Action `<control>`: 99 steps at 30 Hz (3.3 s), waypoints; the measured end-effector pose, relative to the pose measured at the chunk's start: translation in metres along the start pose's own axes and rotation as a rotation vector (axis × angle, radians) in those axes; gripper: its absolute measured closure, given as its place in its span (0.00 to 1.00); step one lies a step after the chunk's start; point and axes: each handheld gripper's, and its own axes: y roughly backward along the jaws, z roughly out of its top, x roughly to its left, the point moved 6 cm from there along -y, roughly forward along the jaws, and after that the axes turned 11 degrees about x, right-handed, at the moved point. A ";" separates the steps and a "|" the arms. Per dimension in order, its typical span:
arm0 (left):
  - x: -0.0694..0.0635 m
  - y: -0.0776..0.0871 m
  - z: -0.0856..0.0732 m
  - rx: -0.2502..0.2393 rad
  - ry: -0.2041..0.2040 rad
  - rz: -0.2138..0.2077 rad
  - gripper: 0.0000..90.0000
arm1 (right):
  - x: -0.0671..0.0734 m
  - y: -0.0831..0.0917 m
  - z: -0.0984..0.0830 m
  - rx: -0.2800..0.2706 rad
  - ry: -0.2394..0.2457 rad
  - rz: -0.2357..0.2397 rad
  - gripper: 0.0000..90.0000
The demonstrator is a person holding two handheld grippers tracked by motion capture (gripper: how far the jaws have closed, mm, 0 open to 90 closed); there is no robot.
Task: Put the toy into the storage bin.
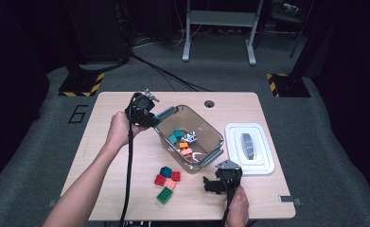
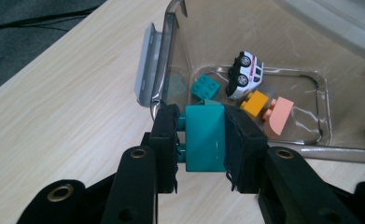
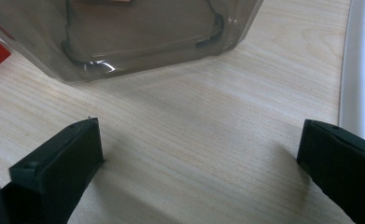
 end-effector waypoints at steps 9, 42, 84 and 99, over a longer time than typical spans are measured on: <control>-0.002 -0.013 0.009 -0.009 0.013 -0.005 0.75 | 0.000 0.000 0.000 0.000 0.000 0.000 0.00; -0.020 -0.025 -0.004 0.047 -0.005 -0.056 0.25 | 0.000 -0.001 0.001 -0.002 -0.003 -0.005 0.00; -0.077 -0.082 -0.130 0.068 0.064 -0.110 0.14 | 0.001 0.000 0.001 -0.006 0.009 -0.015 0.00; -0.091 -0.105 -0.125 0.097 0.067 -0.104 0.15 | 0.001 0.000 0.001 0.000 0.003 0.002 0.00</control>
